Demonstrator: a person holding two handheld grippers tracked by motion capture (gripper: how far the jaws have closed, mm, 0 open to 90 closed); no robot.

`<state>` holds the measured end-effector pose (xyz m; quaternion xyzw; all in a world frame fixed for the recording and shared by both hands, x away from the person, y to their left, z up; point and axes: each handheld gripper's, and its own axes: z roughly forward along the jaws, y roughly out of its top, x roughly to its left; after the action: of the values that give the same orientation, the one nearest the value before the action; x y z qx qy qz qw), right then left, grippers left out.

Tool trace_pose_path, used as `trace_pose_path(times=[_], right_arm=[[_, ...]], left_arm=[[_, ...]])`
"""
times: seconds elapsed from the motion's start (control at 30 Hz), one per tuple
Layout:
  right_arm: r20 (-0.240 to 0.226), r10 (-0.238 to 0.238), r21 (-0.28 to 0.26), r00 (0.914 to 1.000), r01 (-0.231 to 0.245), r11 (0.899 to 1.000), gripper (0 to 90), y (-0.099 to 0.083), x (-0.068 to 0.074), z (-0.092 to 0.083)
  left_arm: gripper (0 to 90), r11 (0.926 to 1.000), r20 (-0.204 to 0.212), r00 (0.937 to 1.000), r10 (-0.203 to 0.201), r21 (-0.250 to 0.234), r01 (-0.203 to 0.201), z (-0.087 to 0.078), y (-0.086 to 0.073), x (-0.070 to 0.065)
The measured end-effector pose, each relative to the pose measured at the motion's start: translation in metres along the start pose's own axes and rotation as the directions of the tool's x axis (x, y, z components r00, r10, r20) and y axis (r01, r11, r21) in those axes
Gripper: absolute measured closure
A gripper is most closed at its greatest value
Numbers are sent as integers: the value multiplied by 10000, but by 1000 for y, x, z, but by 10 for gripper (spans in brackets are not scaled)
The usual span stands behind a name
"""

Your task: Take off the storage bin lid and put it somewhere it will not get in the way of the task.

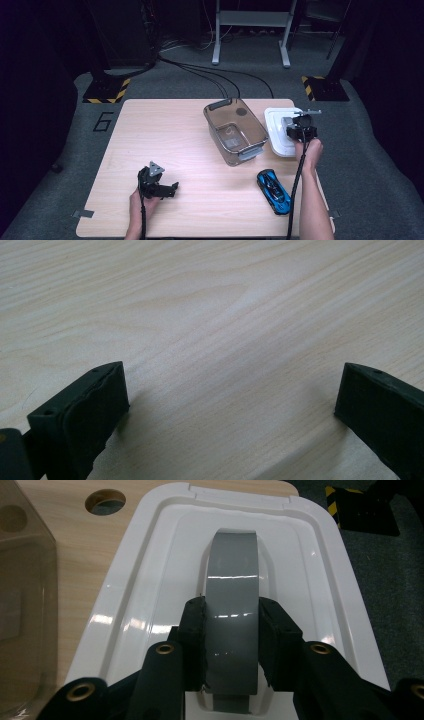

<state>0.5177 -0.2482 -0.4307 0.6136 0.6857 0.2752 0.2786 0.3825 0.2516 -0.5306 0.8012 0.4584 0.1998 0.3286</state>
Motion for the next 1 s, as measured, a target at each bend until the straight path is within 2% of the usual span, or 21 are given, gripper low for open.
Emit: trace_pose_path(times=[0.4,0.67,0.7,0.87,1.0], right_arm=[[55,190,535,9998,-192,9984,671,-14,2,21],[-18,295,618,9996,-293,9977,670,-20,0,32],[20,445,695,9990,-445,9966,670,-21,1,32],[-24,474,957,9989,-470,9943,668,-23,3,37],[-7,278,1115,9996,-276,9934,664,-28,4,42]], left_arm=[[4,10000,2,10000,0,-2,0,0,0,0],[4,10000,-1,10000,-1,0,1,0,0,0],[5,10000,-5,10000,14,-13,-14,0,0,0],[4,10000,2,10000,5,0,-5,0,0,0],[5,10000,-2,10000,5,-2,-5,0,0,0]])
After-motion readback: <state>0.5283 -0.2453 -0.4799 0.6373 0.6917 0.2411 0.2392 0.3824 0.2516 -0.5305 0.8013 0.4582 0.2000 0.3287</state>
